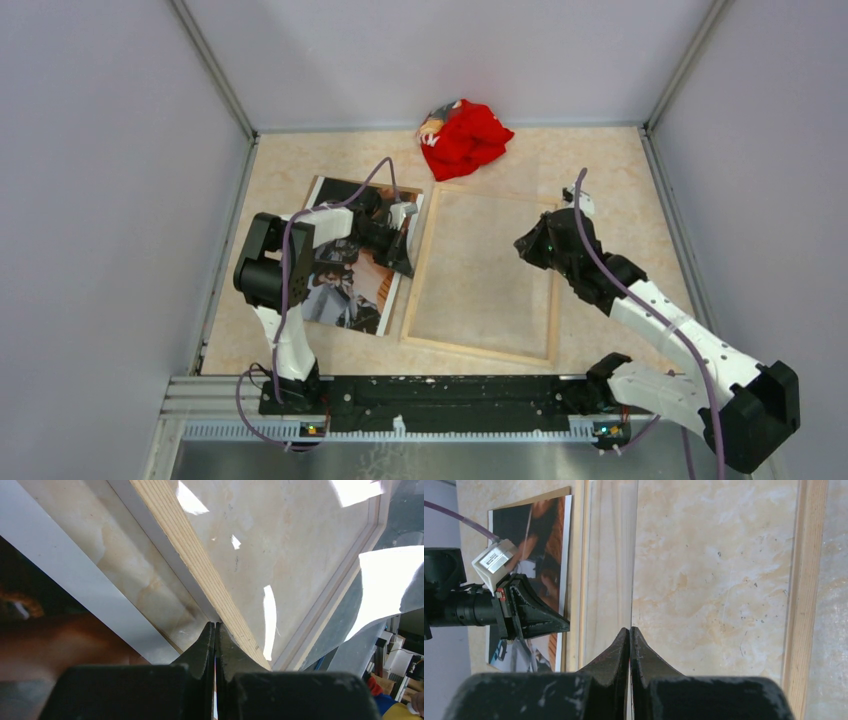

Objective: Put the photo into the frame
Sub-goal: Place the photo frame item in the photo frame.

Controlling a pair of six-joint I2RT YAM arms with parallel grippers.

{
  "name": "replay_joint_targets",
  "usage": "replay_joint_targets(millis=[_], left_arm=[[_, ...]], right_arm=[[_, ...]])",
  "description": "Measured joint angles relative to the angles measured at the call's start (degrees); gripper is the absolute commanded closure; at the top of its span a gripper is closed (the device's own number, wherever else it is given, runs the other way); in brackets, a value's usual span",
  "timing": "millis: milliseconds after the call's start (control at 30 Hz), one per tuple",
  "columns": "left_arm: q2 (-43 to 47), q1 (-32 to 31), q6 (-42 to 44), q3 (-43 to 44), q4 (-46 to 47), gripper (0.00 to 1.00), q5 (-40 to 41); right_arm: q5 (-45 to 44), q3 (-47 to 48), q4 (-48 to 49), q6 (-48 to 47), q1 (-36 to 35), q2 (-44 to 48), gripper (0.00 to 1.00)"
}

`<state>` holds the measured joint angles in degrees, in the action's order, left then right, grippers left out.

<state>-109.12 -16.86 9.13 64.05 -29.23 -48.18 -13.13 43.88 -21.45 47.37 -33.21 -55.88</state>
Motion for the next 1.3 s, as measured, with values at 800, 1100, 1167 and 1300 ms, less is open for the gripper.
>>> replay_joint_targets(millis=[800, 1100, 1167, 1300], left_arm=[[0.0, 0.0, 0.0, 0.0, 0.0, 1.0, 0.0], [0.0, 0.0, 0.0, 0.0, -0.4, 1.0, 0.0], [0.0, 0.0, 0.0, 0.0, -0.4, 1.0, 0.0], [0.0, 0.0, 0.0, 0.0, -0.5, 1.0, 0.0]], right_arm=[[11.1, 1.3, 12.8, -0.7, -1.9, -1.2, 1.0], [12.3, 2.0, 15.2, 0.3, -2.7, -2.2, 1.0], [12.4, 2.0, 15.5, 0.5, -2.7, -2.4, 1.0], [12.9, 2.0, 16.3, 1.3, -2.7, -2.7, 1.0]])
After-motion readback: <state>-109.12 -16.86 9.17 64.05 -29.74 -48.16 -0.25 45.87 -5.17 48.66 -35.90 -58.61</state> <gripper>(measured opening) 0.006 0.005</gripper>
